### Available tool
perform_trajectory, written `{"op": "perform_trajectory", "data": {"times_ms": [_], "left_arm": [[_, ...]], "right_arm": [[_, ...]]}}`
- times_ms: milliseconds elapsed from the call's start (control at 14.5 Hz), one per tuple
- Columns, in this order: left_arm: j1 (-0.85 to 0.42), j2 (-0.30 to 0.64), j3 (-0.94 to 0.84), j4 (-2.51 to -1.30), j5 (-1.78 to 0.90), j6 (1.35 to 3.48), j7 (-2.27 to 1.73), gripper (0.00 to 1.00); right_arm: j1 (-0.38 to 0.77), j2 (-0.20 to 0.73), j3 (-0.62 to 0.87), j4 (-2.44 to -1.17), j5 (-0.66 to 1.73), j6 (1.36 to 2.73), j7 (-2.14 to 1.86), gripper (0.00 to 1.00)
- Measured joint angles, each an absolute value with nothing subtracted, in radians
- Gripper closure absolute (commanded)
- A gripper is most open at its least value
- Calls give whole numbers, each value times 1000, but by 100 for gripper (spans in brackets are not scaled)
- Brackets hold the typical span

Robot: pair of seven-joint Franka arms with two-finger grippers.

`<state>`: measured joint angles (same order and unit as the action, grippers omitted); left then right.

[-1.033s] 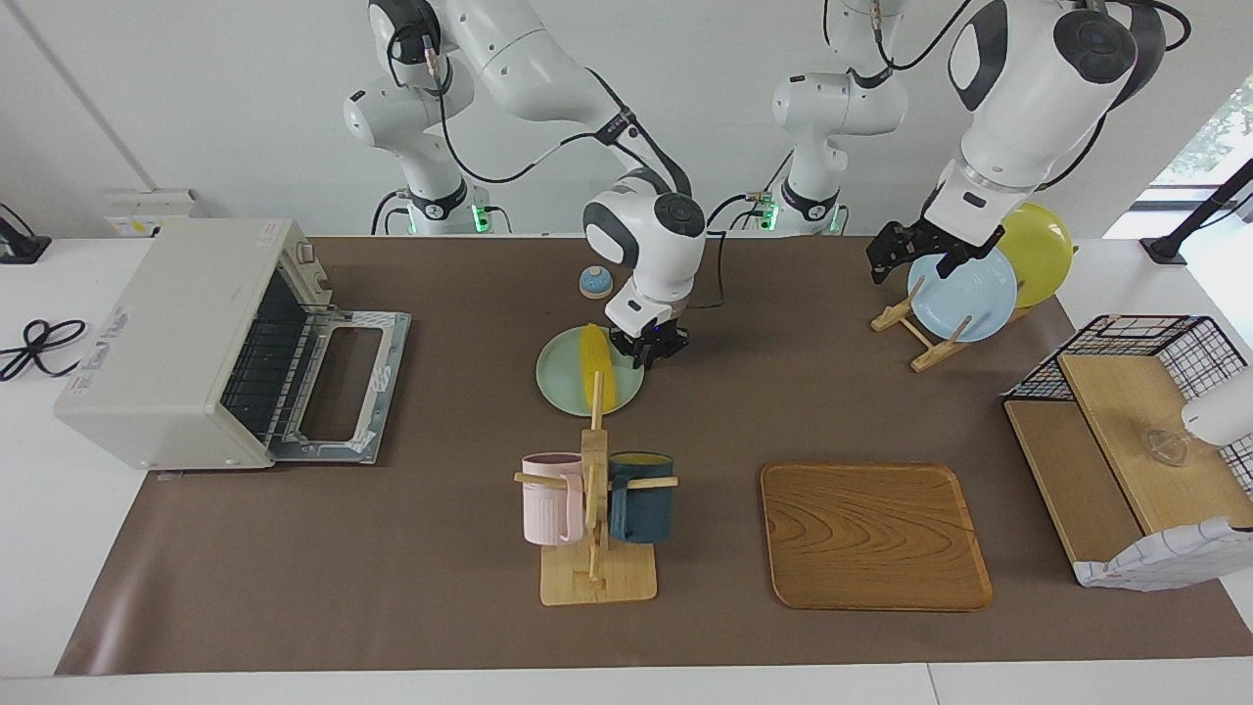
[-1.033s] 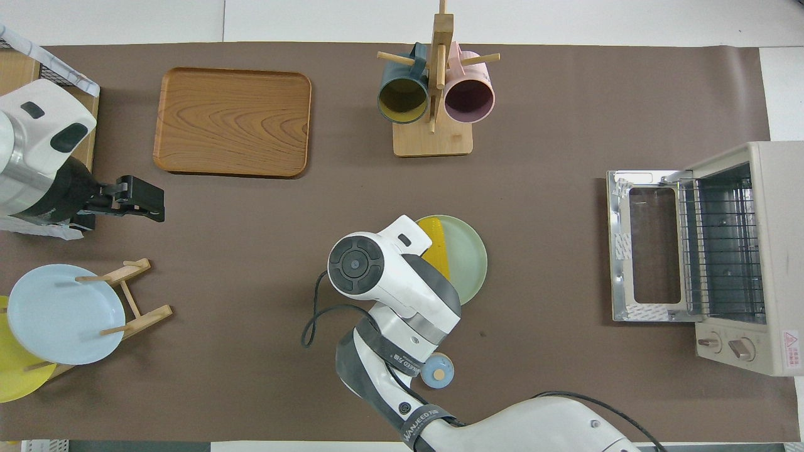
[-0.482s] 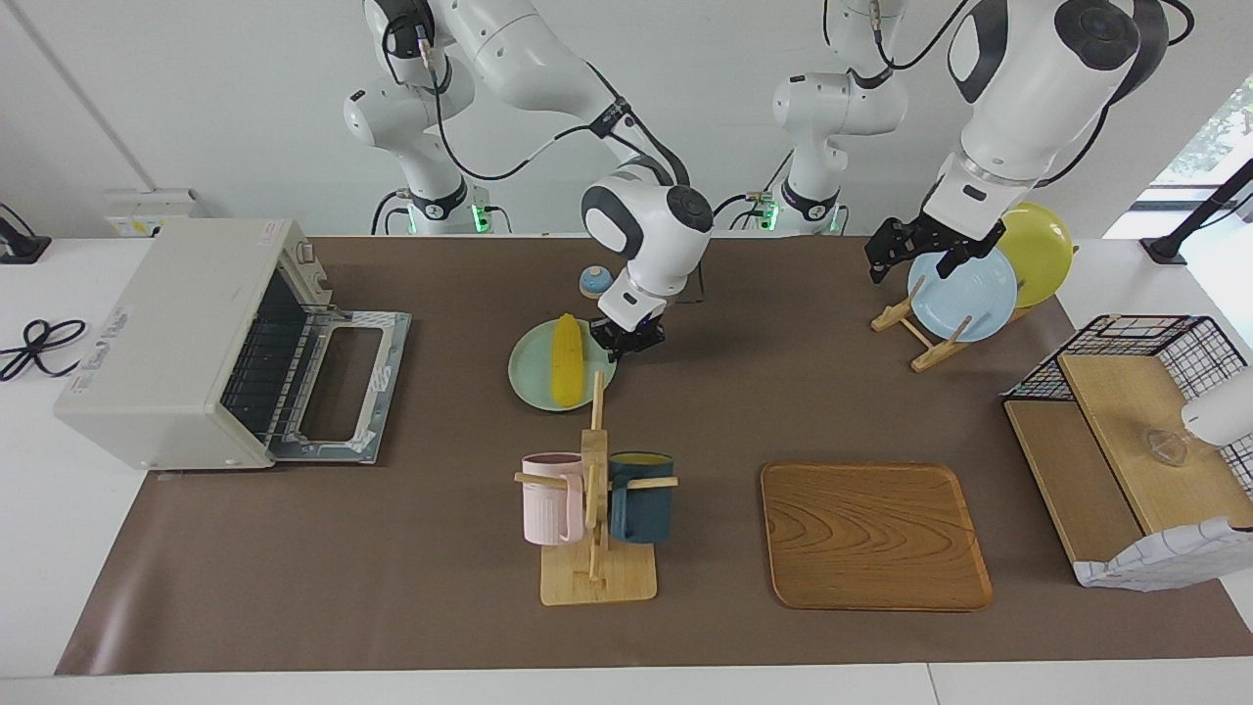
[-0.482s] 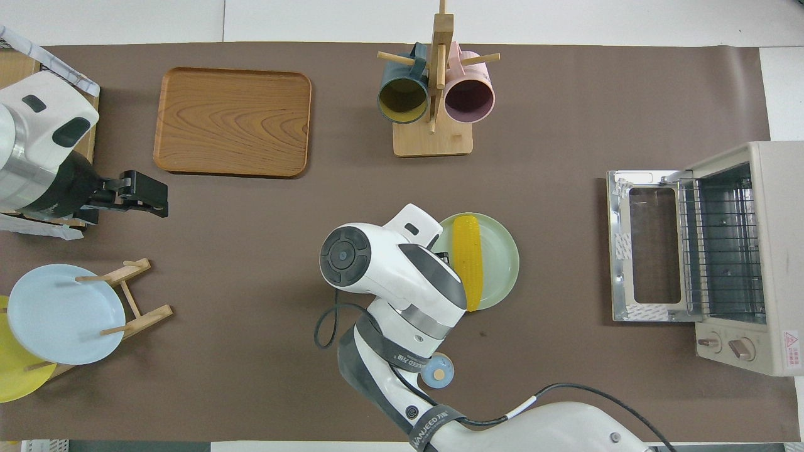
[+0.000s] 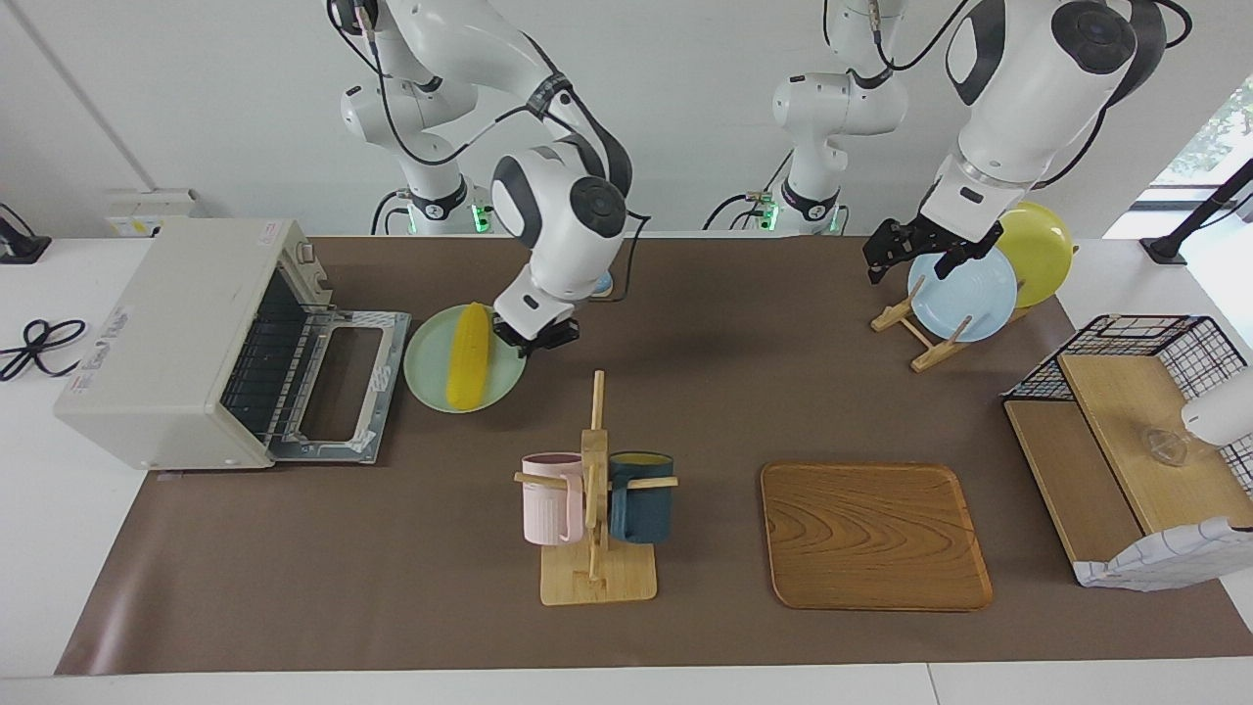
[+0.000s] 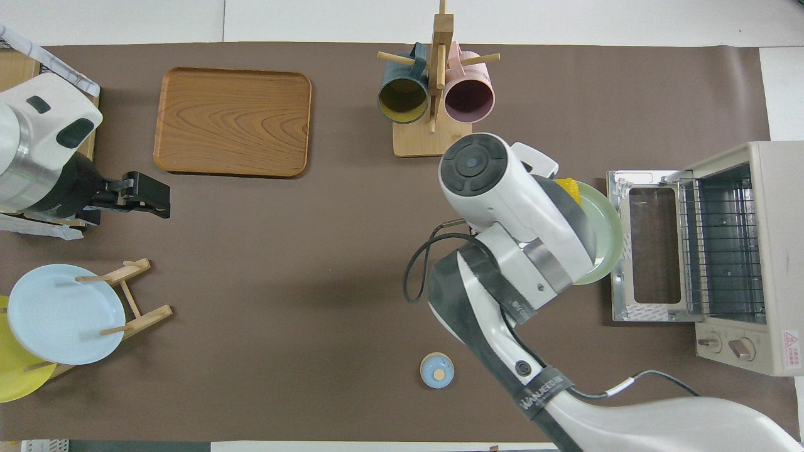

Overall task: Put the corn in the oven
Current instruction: 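Carry the plate with corn into the oven with the right gripper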

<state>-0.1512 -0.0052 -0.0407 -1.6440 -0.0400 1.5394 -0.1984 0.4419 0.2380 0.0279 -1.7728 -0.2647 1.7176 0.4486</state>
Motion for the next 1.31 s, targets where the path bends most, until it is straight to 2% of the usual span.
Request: {"op": "perform_trajectory", "data": {"times_ms": [275,551,757,964,1308], "left_arm": [[-150,-6,-37,-1644,-40,1539,-199,0],[-147,-6,-28,-1644,-40,1539,-199,0],[-147,-6,-28,-1644,-40,1539,-199,0],[-147,-6,-28,-1644,-40,1539,-199,0],[-147,-6,-28,-1644,-40,1539,-199,0]], "right_arm": [[318,150,27,-1897,-265,1718,318,100],[153,118,26,-1945,-265,1733,153,100],[68,106,26,-2004,-265,1810,71,100],[12,88,26,-2077,-266,1891,4,100],[-22,70,27,-2098,-273,1905,-44,100]]}}
